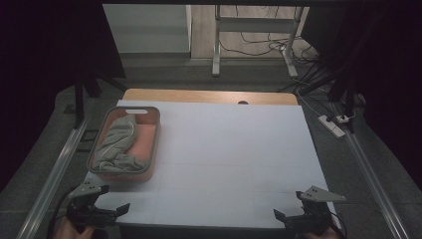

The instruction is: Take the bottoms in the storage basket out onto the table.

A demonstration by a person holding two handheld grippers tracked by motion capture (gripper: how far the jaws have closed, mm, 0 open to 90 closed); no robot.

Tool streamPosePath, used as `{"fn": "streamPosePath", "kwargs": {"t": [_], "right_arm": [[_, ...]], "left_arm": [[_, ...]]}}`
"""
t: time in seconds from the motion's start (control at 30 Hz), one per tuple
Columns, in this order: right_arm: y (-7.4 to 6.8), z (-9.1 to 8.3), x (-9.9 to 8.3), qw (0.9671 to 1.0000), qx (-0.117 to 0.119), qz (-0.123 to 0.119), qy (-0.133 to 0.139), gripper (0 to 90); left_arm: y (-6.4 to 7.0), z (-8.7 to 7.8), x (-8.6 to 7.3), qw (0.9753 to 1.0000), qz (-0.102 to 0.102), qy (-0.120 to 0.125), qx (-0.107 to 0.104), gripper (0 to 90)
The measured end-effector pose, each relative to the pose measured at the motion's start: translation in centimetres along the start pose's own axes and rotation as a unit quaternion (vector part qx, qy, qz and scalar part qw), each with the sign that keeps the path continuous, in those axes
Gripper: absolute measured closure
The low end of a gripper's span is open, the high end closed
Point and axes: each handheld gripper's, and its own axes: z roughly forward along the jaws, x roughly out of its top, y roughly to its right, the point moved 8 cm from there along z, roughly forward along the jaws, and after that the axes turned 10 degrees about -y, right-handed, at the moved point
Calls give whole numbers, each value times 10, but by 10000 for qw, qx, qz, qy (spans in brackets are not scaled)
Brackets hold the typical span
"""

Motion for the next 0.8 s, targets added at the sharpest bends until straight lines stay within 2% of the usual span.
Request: {"fn": "streamPosePath", "kwargs": {"t": [0.43, 0.63, 0.8], "right_arm": [[1, 0, 0, 10000, 16, 14, -18, 0], [0, 1, -1, 10000, 14, -4, -42, 0], [0, 2, -1, 10000, 2, -22, -90, 0]], "left_arm": [[-3, -2, 5, 10000, -68, -39, 44, 0], [-6, -4, 11, 9997, 5, -10, 248, 0], [-6, 0, 14, 9997, 44, -103, 221, 0]]}}
